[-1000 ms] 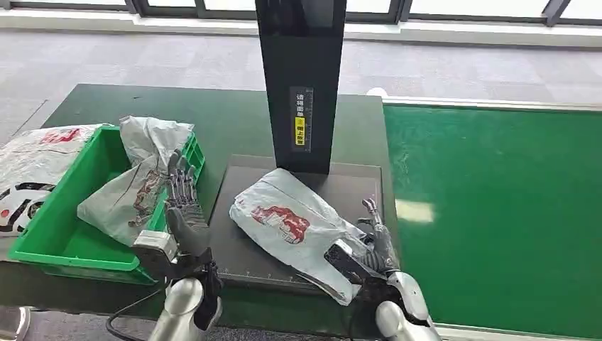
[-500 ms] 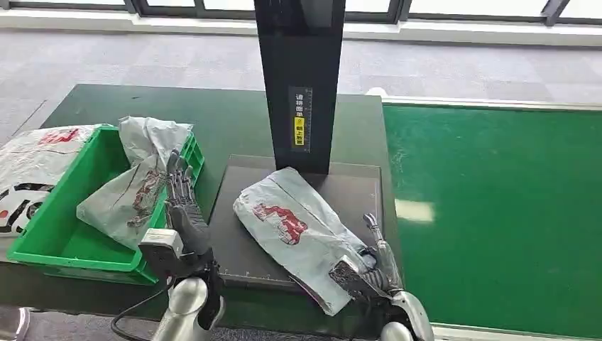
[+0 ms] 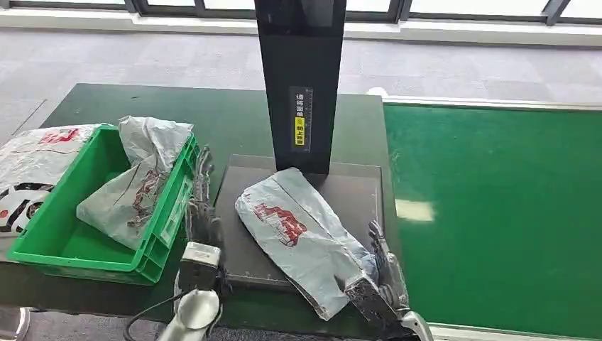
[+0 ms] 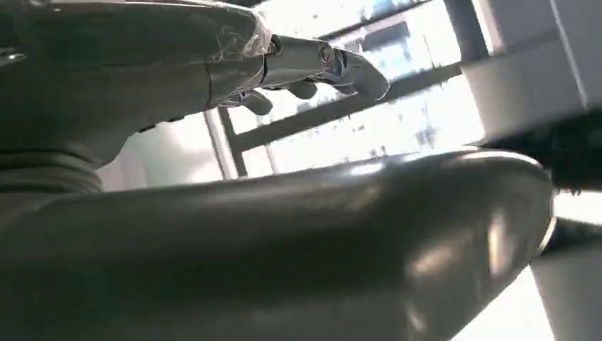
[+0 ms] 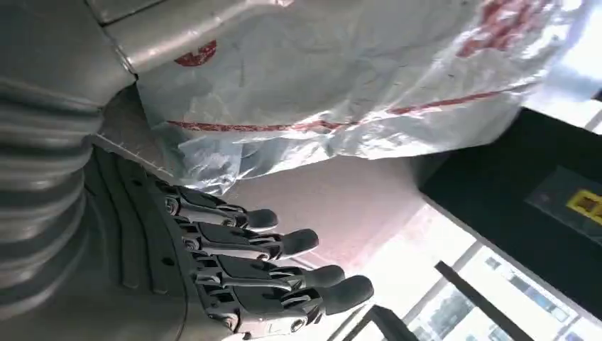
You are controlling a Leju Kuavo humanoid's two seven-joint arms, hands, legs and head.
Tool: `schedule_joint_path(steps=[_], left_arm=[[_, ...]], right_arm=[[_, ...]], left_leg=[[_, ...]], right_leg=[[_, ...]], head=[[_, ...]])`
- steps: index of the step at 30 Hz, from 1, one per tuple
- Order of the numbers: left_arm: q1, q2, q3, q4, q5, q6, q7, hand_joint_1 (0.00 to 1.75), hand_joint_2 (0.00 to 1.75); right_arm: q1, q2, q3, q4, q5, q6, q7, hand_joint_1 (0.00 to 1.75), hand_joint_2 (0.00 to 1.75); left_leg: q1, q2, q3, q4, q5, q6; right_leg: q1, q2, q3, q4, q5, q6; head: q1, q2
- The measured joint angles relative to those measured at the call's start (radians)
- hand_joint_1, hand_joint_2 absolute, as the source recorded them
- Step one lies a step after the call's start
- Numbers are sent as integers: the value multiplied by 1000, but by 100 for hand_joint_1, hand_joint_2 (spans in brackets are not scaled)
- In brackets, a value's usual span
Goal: Moved the parcel from conveyor to table for the left to box.
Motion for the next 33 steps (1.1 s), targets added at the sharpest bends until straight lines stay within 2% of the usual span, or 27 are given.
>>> schedule_joint_path(steps=[4,11,12,17,24,27,33], left_arm=[[4,22,-34,3,-117,-36,54,0,0],[24,42,-43,6,-164,-42,60,0,0],[28,44,-43,6,-168,-43,61,0,175],[42,52,-50,9,-230,-79,101,0,175],[8,68,-82,125,-512,-191,261,0,175],[-40,78,-98,247,-577,-207,276,0,175],[-74,84,-103,349,-592,-207,273,0,175]], right_arm=[[25,12,-18,-53,-50,29,-29,0,175],[31,24,-50,-76,-90,70,-69,0,175],[31,25,-53,-76,-93,72,-74,0,175],[38,33,-64,-83,-111,82,-101,0,175],[52,38,-63,-125,-178,119,-184,0,175],[44,40,-63,-142,-218,140,-246,0,175],[39,43,-63,-158,-233,142,-259,0,175]], left_leg=[[0,0,0,0,0,0],[0,1,0,0,0,0],[0,1,0,0,0,0],[0,1,0,0,0,0],[0,1,0,0,0,0],[0,1,0,0,0,0],[0,2,5,0,1,0]], right_leg=[[0,0,0,0,0,0],[0,1,0,0,0,0],[0,1,0,0,0,0],[0,1,0,0,0,0],[0,1,-1,0,0,0],[0,1,0,0,0,0],[0,2,0,1,1,0]], head=[[0,0],[0,0],[0,0],[0,0],[0,0],[0,0],[0,0]])
